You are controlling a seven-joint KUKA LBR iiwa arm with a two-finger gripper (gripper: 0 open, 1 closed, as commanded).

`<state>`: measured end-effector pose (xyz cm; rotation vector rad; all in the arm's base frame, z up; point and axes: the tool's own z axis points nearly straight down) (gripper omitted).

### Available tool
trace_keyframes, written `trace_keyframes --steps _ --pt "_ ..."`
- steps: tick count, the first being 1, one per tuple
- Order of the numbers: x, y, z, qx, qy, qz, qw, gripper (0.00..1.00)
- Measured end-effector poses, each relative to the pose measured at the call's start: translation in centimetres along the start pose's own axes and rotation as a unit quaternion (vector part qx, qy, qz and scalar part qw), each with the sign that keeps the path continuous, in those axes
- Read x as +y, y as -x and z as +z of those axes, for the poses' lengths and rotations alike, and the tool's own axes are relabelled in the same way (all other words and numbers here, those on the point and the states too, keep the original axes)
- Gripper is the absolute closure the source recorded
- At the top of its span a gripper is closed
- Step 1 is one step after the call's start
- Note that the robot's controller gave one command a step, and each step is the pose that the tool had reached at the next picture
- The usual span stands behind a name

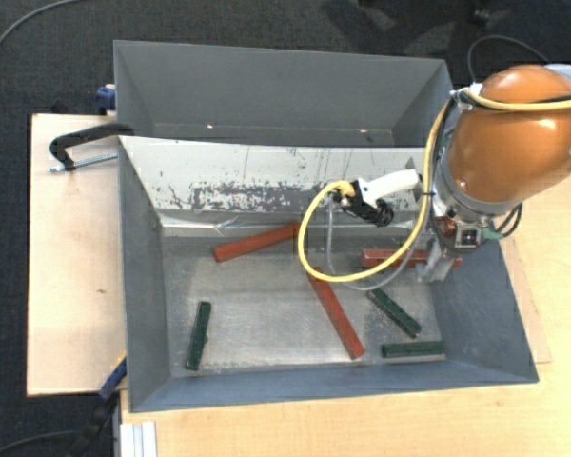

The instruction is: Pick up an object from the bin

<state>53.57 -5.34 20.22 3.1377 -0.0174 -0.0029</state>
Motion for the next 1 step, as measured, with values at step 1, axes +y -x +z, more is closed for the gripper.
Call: trace_keyframes --steps 1 --pt "-0.63 -0.17 0.20 0.0013 -0.003 -0.005 1.0000 1.00"
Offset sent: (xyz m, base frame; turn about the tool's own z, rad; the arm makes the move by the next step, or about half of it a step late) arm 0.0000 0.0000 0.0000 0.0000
